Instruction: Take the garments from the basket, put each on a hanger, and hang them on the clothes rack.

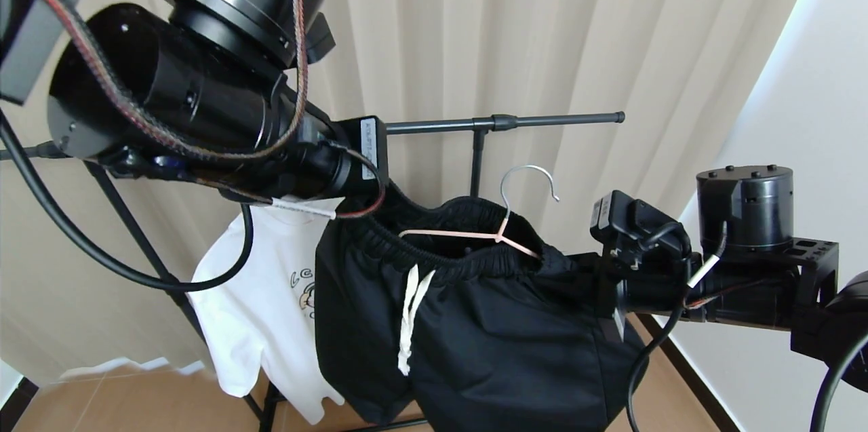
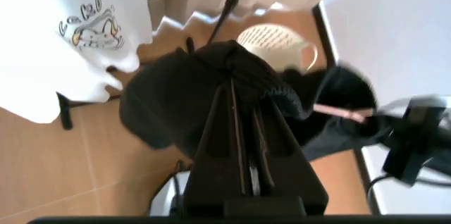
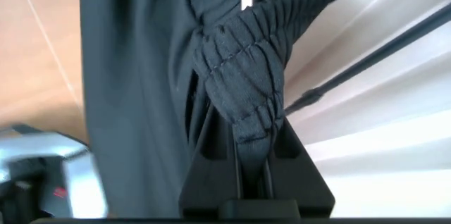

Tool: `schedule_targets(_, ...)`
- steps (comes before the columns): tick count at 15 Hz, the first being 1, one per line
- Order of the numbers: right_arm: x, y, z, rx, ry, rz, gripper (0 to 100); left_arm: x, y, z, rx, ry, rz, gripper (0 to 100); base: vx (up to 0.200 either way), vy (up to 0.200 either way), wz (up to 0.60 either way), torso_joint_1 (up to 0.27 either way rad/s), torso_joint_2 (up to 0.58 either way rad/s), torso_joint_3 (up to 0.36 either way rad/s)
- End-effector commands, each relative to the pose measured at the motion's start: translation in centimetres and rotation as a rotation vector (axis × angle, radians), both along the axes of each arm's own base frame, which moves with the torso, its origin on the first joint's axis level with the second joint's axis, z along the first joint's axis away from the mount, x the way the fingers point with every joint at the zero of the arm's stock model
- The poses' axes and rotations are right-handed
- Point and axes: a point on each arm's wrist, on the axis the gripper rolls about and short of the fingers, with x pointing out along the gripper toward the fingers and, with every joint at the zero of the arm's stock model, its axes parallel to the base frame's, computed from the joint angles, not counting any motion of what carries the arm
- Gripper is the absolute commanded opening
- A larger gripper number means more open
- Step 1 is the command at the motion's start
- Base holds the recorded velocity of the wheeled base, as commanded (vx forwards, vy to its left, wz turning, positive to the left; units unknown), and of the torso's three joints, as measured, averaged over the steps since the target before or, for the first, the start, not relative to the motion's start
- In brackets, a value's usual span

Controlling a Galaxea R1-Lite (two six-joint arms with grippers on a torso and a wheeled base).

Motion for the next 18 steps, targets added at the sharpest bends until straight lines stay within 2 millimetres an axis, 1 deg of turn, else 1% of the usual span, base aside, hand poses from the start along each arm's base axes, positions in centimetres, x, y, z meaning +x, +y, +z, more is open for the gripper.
schedule_targets(1,0.3,0.3,-0.1,0.013,-0.01,0.005,0,-1.2,-0.7,-2.1,0.088,0.051,-0.071,0,0.0,0.0,0.0,0.0,0.0,0.0)
schedule_targets(2,0.4,0.3,-0.1,0.025,-0.01,0.0,0,-1.7,-1.0,-2.9,0.118,0.071,-0.097,0,0.0,0.0,0.0,0.0,0.0,0.0)
schedule_targets(4,0.5,0.4,0.1,0.053,-0.012,-0.009,0,-2.0,-1.3,-3.6,0.138,0.088,-0.115,0,0.0,0.0,0.0,0.0,0.0,0.0)
schedule_targets(8,0.8,0.7,0.2,0.108,-0.009,-0.022,0,-2.8,-2.0,-4.4,0.156,0.108,-0.145,0,0.0,0.0,0.0,0.0,0.0,0.0)
schedule_targets(10,0.6,1.0,0.3,0.137,-0.003,-0.016,0,-3.1,-2.5,-4.7,0.149,0.111,-0.162,0,0.0,0.0,0.0,0.0,0.0,0.0)
schedule_targets(13,0.4,1.0,0.5,0.181,-0.034,0.001,0,-2.7,-3.2,-4.8,0.072,0.128,-0.165,0,0.0,0.0,0.0,0.0,0.0,0.0)
schedule_targets(16,0.2,1.0,0.7,0.214,-0.059,0.015,0,-1.9,-4.2,-5.8,0.042,0.14,-0.132,0,0.0,0.0,0.0,0.0,0.0,0.0)
schedule_targets(18,0.1,1.0,0.7,0.216,-0.065,0.017,0,-1.6,-4.6,-5.5,-0.005,0.115,-0.122,0,0.0,0.0,0.0,0.0,0.0,0.0)
